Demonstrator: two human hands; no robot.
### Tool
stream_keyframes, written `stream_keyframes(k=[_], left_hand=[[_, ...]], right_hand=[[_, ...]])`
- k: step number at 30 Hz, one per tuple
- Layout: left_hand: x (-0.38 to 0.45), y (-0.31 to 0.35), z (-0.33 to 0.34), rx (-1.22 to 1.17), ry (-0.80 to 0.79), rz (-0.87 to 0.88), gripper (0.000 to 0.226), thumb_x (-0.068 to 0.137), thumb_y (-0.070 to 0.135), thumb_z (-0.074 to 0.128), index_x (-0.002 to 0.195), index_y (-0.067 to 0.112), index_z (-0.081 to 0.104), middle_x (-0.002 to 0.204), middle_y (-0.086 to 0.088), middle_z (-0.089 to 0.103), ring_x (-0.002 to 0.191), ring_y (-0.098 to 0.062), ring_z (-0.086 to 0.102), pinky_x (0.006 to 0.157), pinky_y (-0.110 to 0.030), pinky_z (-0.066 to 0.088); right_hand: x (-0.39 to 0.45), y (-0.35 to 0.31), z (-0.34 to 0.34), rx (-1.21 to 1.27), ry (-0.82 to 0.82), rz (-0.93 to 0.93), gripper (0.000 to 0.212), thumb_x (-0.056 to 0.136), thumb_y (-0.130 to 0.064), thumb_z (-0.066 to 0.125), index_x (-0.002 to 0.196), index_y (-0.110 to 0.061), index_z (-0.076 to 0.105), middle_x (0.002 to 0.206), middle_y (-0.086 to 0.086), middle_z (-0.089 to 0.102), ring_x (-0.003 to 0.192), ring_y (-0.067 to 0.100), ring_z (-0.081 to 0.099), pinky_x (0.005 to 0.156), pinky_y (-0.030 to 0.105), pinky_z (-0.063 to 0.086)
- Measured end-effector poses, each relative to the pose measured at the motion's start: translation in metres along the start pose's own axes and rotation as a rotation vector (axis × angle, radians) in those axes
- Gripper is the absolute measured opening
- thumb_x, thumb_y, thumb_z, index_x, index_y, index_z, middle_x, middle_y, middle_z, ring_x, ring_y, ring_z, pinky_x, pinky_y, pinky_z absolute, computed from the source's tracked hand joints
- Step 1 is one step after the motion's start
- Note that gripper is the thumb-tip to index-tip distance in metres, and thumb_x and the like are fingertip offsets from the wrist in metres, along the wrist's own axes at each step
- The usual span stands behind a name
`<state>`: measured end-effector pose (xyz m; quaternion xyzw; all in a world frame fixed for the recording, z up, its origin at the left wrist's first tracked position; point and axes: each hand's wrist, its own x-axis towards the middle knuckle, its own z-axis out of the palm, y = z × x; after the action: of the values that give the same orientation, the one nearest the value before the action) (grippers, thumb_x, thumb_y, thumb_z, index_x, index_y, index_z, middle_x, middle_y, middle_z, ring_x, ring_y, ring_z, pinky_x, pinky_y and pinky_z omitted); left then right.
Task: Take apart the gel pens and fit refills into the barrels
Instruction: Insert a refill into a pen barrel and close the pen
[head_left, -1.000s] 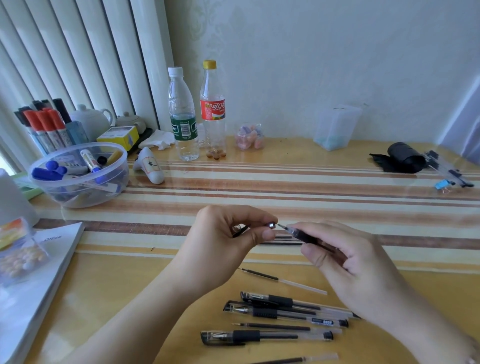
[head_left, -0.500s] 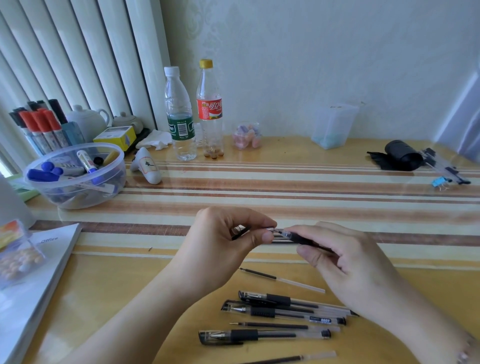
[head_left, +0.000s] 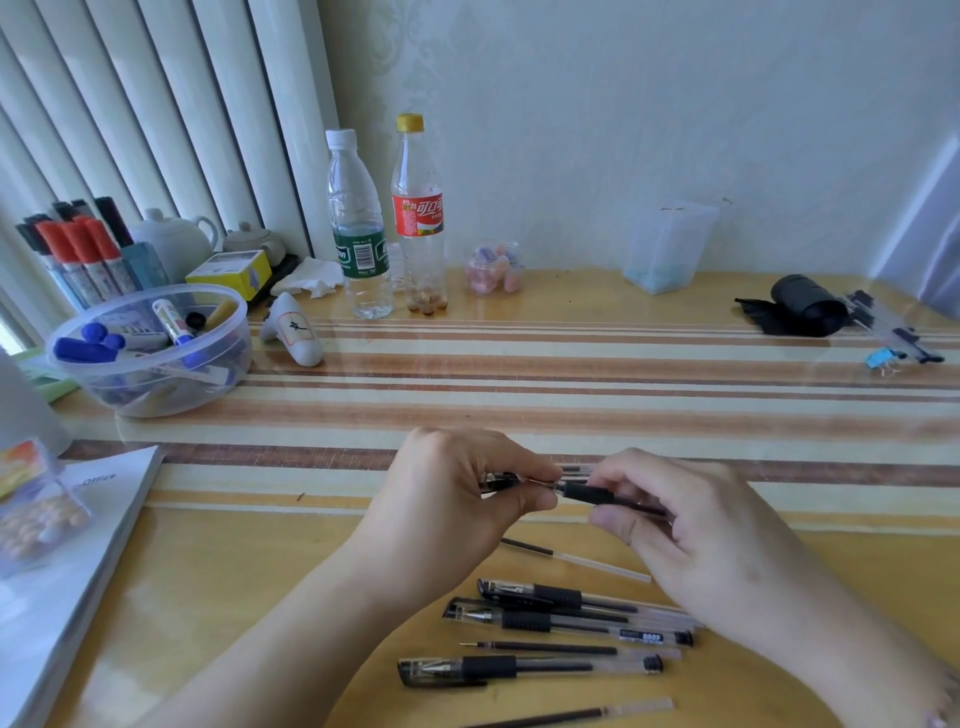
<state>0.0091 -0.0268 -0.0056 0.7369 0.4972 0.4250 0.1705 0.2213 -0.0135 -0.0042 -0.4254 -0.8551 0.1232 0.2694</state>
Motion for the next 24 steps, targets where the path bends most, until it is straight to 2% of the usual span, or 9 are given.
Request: stream_keyframes(k=[2, 4, 6, 9, 12, 15, 19, 21, 24], left_hand=[[0.0, -0.002, 0.001, 0.019, 0.016, 0.051, 0.016, 0.075, 0.015, 0.082, 0.089, 0.024, 0.079, 0.086, 0.015, 0.076, 0.08, 0.006, 0.069, 0.071, -0.009, 0.049], [-0.001, -0.001, 0.002, 0.075, 0.022, 0.152, 0.015, 0.076, 0.016, 0.079, 0.09, 0.021, 0.079, 0.088, 0.013, 0.077, 0.081, 0.005, 0.069, 0.069, -0.015, 0.054], [-0.002, 0.0, 0.0, 0.087, 0.012, 0.172, 0.021, 0.077, 0.027, 0.078, 0.098, 0.023, 0.077, 0.093, 0.015, 0.076, 0.086, 0.006, 0.068, 0.072, -0.013, 0.052], [0.0, 0.0, -0.004, 0.036, -0.012, 0.068, 0.037, 0.08, 0.052, 0.069, 0.11, 0.03, 0.071, 0.103, 0.021, 0.073, 0.099, 0.009, 0.064, 0.079, -0.008, 0.046], [0.002, -0.005, -0.001, 0.085, -0.066, 0.096, 0.019, 0.088, 0.037, 0.066, 0.095, 0.023, 0.077, 0.098, 0.016, 0.074, 0.093, 0.003, 0.067, 0.077, -0.021, 0.055], [0.001, -0.007, 0.001, 0.12, -0.077, 0.092, 0.011, 0.082, 0.03, 0.073, 0.09, 0.023, 0.076, 0.094, 0.016, 0.074, 0.089, -0.001, 0.068, 0.075, -0.028, 0.056], [0.0, -0.003, -0.002, 0.062, -0.132, 0.029, 0.03, 0.081, 0.048, 0.069, 0.105, 0.03, 0.072, 0.098, 0.02, 0.072, 0.095, 0.005, 0.064, 0.079, -0.014, 0.05], [0.0, -0.005, -0.002, 0.104, -0.166, 0.029, 0.03, 0.087, 0.051, 0.061, 0.103, 0.029, 0.073, 0.087, 0.018, 0.072, 0.081, 0.002, 0.065, 0.069, -0.016, 0.049], [0.0, -0.011, 0.001, 0.19, -0.185, 0.079, 0.026, 0.092, 0.047, 0.055, 0.09, 0.027, 0.071, 0.068, 0.008, 0.067, 0.061, -0.011, 0.057, 0.056, -0.028, 0.047]], right_hand=[[0.0, -0.001, -0.001, -0.015, 0.011, -0.004, 0.027, 0.088, -0.054, 0.042, 0.088, -0.036, 0.062, 0.062, -0.022, 0.06, 0.056, 0.006, 0.058, 0.046, 0.018, 0.043], [-0.001, -0.001, -0.001, -0.012, 0.013, 0.0, 0.027, 0.094, -0.049, 0.039, 0.073, -0.039, 0.054, 0.053, -0.02, 0.054, 0.05, 0.005, 0.053, 0.044, 0.014, 0.033], [-0.001, -0.002, 0.0, 0.007, 0.003, 0.014, 0.029, 0.094, -0.048, 0.037, 0.069, -0.041, 0.049, 0.05, -0.014, 0.052, 0.05, 0.009, 0.052, 0.044, 0.016, 0.031], [0.0, -0.002, -0.001, 0.004, 0.015, 0.024, 0.025, 0.09, -0.05, 0.038, 0.091, -0.039, 0.061, 0.056, -0.016, 0.057, 0.056, 0.012, 0.057, 0.044, 0.021, 0.04], [0.0, -0.001, 0.0, -0.073, -0.005, 0.004, 0.026, 0.09, -0.05, 0.039, 0.097, -0.036, 0.061, 0.056, -0.025, 0.052, 0.052, 0.006, 0.055, 0.043, 0.017, 0.039], [-0.001, 0.0, 0.003, -0.121, -0.016, -0.01, 0.027, 0.091, -0.05, 0.038, 0.097, -0.036, 0.06, 0.056, -0.02, 0.057, 0.05, 0.004, 0.054, 0.045, 0.022, 0.044], [-0.001, 0.001, 0.004, -0.119, -0.012, -0.023, 0.026, 0.091, -0.051, 0.038, 0.097, -0.037, 0.059, 0.056, -0.017, 0.058, 0.049, 0.008, 0.054, 0.044, 0.021, 0.04], [-0.001, 0.0, 0.004, -0.134, 0.007, -0.03, 0.022, 0.091, -0.048, 0.041, 0.095, -0.036, 0.059, 0.056, -0.019, 0.057, 0.047, 0.004, 0.051, 0.042, 0.02, 0.039], [-0.001, -0.001, 0.002, -0.167, 0.045, -0.035, 0.022, 0.091, -0.046, 0.044, 0.093, -0.034, 0.062, 0.057, -0.021, 0.059, 0.043, -0.004, 0.042, 0.041, 0.017, 0.036]])
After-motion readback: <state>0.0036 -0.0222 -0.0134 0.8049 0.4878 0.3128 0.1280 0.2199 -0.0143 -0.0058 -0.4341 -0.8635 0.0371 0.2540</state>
